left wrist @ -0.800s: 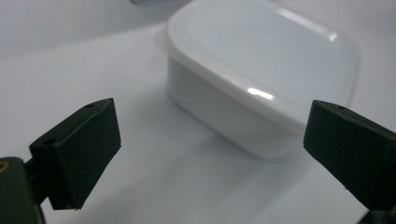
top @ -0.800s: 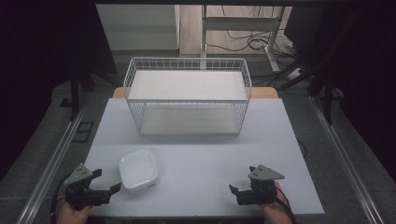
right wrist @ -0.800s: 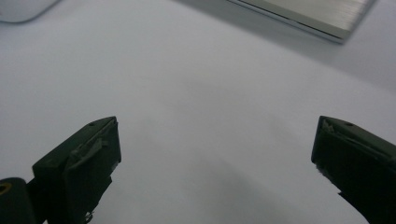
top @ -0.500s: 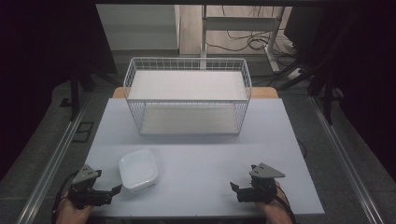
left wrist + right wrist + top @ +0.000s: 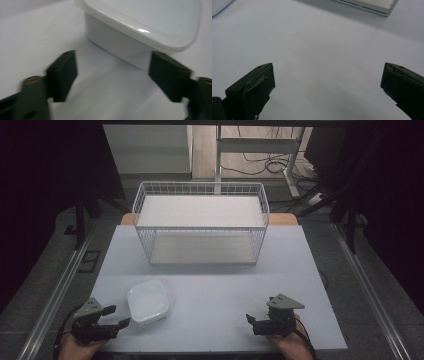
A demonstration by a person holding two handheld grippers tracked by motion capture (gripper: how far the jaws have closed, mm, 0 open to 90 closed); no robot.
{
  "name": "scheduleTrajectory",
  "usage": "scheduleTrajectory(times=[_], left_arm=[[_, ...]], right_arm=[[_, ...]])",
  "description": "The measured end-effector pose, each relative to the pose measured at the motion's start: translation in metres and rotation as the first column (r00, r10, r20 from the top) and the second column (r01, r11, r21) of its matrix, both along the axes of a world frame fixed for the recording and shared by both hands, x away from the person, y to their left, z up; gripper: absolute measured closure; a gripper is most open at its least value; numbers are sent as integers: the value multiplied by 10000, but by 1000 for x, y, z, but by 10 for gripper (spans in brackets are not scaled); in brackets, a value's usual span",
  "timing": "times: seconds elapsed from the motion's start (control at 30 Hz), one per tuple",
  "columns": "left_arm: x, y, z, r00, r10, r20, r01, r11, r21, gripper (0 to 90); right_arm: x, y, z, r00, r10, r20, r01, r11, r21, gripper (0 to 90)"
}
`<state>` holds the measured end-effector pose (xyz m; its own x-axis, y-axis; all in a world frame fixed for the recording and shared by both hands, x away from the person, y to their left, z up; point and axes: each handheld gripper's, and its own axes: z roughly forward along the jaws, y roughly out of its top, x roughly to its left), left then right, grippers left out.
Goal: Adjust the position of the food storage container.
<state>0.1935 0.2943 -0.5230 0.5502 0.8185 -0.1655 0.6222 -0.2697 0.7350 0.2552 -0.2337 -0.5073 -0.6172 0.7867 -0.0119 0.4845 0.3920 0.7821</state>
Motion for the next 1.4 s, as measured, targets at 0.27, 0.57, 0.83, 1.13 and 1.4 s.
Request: scheduleTrajectory(times=[0.27, 0.57, 0.83, 1.13, 1.4], left_arm=[[5, -23, -4, 9881, -1409, -616, 1427, 9894, 268, 889], [15, -54, -4, 9724, -2202, -770, 2224, 9747, 205, 898], [33, -93, 2, 9617, -2621, -800, 2605, 9650, -298, 898], [32, -45, 10, 9936, -971, -573, 972, 9953, -5, 898], [72, -9, -4, 9955, 492, -808, -552, 9958, -731, 897]], right_arm=[[1, 0, 0, 9998, -106, -163, 107, 9999, 67, 0], [1, 3, -2, 9996, -80, -288, 84, 9999, 137, 0], [2, 5, -4, 9994, -7, -344, 8, 10000, 27, 4], [2, 2, -1, 9991, -87, -414, 91, 9999, 95, 3], [8, 13, -1, 9951, 328, -934, -321, 9994, 90, 13]])
